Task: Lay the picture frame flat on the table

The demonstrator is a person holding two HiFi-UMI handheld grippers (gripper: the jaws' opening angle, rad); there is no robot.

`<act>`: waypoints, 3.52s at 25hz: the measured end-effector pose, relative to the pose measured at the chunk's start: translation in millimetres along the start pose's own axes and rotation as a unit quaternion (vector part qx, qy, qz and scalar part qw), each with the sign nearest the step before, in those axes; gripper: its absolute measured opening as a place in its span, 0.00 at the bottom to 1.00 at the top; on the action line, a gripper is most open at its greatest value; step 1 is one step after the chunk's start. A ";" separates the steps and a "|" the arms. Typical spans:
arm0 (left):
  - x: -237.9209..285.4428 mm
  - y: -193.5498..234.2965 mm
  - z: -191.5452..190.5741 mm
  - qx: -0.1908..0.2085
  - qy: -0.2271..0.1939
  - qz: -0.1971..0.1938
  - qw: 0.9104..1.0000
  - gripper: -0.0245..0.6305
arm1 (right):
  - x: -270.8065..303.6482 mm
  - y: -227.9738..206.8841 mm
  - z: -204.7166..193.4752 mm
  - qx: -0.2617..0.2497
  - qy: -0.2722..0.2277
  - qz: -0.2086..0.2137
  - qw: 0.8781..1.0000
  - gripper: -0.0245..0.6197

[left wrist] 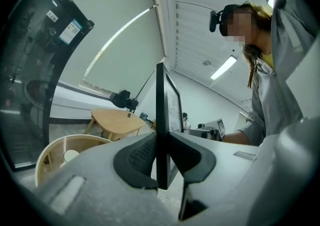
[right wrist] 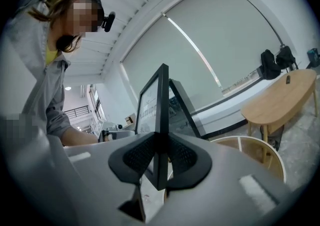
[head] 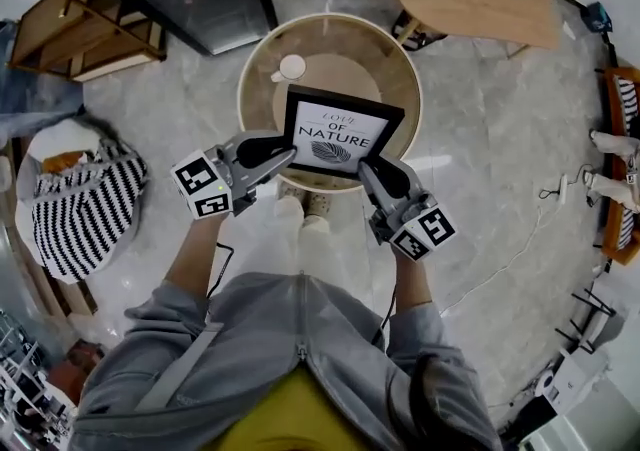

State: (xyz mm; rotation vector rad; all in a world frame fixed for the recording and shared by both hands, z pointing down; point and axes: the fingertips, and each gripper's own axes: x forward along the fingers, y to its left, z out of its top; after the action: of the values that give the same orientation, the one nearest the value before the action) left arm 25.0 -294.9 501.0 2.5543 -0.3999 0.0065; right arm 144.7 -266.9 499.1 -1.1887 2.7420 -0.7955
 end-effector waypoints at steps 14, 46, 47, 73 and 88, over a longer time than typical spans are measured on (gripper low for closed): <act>6.3 92.1 -158.9 -0.070 0.035 0.033 0.996 0.16 | 31.8 -82.4 -162.2 0.063 0.055 -0.010 0.996 0.15; -0.6 186.0 -380.1 -0.264 0.161 0.108 0.945 0.16 | 54.1 -162.4 -386.9 0.260 0.232 -0.069 0.935 0.15; 0.1 186.6 -381.3 -0.266 0.162 0.112 0.944 0.16 | 53.6 -163.5 -388.0 0.264 0.232 -0.073 0.933 0.15; -2.5 195.8 -394.0 -0.323 0.200 0.275 0.883 0.30 | 50.5 -179.3 -392.7 0.314 0.216 -0.231 0.895 0.18; -23.7 120.3 -309.9 -0.256 0.223 0.285 0.896 0.04 | 14.8 -118.3 -318.9 0.198 0.274 -0.268 0.902 0.04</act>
State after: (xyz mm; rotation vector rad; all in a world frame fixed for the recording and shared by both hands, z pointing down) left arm -7.9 -223.3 824.8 1.7689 -0.8222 0.6093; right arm 136.5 -205.5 833.9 -1.8610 2.3856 -1.9005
